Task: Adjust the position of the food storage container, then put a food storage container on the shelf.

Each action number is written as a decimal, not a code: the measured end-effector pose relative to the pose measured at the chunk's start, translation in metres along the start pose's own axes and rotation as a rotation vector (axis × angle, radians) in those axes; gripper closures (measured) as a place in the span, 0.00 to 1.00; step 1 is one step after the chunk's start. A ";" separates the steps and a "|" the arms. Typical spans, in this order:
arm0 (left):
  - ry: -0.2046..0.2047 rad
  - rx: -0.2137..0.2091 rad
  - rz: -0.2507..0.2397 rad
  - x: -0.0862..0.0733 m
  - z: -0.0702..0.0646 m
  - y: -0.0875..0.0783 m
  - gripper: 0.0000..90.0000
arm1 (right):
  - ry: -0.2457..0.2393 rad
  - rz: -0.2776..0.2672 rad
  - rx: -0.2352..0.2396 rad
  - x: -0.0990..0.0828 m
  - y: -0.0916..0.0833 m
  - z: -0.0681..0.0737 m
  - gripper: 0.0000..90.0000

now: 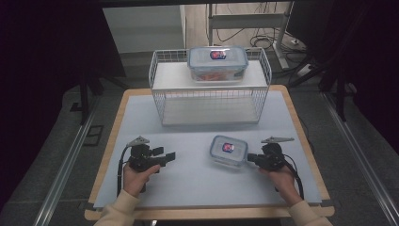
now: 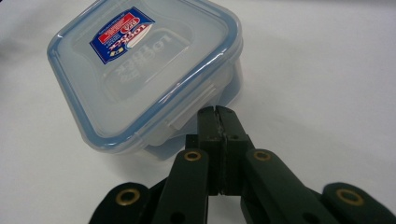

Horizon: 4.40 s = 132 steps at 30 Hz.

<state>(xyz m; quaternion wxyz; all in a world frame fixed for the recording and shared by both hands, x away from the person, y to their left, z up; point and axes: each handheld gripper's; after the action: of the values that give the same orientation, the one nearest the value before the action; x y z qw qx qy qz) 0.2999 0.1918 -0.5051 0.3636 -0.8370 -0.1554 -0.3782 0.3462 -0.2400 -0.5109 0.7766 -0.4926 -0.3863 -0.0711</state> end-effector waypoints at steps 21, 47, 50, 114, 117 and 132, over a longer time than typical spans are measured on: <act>0.000 -0.001 0.005 -0.001 0.000 0.000 0.34 | -0.095 0.029 0.102 -0.019 -0.009 0.034 1.00; -0.001 0.000 0.019 -0.001 0.000 0.002 0.33 | -0.097 0.011 0.076 -0.003 0.017 0.027 1.00; -0.002 0.000 0.019 -0.001 0.000 0.002 0.33 | -0.085 0.005 0.072 -0.003 0.017 0.023 1.00; -0.085 -0.088 0.132 0.040 -0.037 0.113 0.22 | 0.091 -0.035 0.214 0.033 0.002 -0.033 0.30; -0.119 -0.128 0.154 0.043 -0.042 0.131 0.23 | 0.116 -0.022 0.226 0.036 0.011 -0.037 0.30; -0.217 -0.259 0.204 0.041 -0.039 0.152 0.36 | 0.172 0.033 0.305 0.040 0.032 -0.036 0.35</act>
<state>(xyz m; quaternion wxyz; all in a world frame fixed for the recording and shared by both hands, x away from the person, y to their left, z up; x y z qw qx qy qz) 0.3881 0.0580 -0.5320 0.2703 -0.9241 -0.0584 -0.2636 0.4083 -0.2426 -0.5145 0.8736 -0.3673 -0.3166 -0.0410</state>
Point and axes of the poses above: each handheld gripper's, and its own axes: y roughly forward along the jaws, x roughly out of its top, z roughly to its left, and after that the axes turned 3 degrees about -x, right-handed
